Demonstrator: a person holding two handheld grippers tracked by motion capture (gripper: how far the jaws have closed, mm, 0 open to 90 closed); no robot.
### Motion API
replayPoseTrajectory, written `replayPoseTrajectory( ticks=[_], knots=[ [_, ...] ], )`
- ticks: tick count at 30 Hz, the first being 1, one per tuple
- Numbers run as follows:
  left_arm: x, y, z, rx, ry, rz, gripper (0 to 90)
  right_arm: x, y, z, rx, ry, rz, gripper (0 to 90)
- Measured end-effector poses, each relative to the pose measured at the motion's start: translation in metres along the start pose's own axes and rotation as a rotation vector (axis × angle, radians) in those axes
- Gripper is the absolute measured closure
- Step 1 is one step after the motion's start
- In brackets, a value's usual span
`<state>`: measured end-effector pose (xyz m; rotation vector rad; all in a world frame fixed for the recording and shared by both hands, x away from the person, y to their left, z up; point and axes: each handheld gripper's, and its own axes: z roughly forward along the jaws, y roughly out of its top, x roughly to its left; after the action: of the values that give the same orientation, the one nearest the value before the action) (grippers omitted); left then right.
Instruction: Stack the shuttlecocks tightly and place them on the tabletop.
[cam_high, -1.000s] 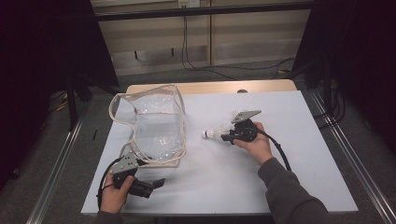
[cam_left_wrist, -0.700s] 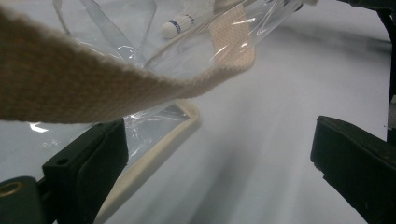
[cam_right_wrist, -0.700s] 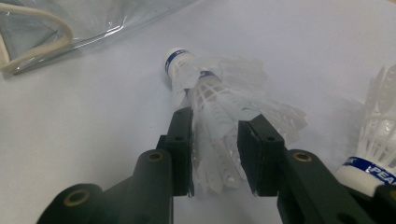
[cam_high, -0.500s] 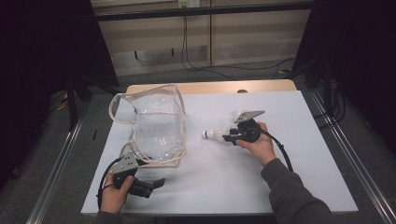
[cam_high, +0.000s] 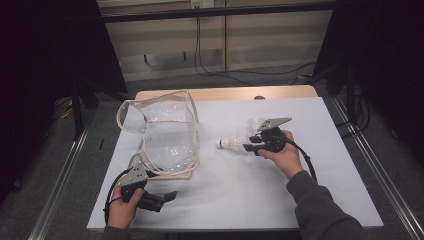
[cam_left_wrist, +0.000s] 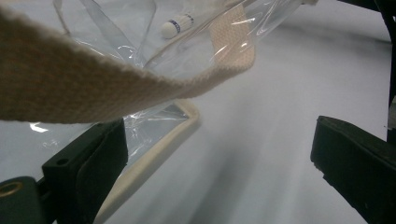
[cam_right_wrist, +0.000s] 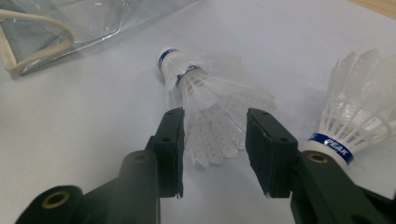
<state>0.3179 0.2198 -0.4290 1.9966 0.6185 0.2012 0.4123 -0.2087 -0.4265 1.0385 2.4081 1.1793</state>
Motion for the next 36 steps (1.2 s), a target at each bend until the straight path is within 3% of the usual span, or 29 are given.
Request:
replayPoseTrajectory(
  ticks=[16, 24, 36],
  knots=[
    [0.0, 0.0, 0.0, 0.003, -0.001, 0.003, 3.9, -0.009, 0.003, -0.019, -0.032, -0.054, 0.048, 40.9],
    [0.0, 0.0, 0.0, 0.001, -0.003, 0.003, 3.8, -0.016, 0.008, -0.022, -0.039, -0.1, 0.088, 27.8],
    [0.0, 0.0, -0.001, -0.006, -0.008, -0.002, 3.9, -0.025, 0.019, -0.021, -0.064, -0.148, 0.137, 18.7]
  ],
)
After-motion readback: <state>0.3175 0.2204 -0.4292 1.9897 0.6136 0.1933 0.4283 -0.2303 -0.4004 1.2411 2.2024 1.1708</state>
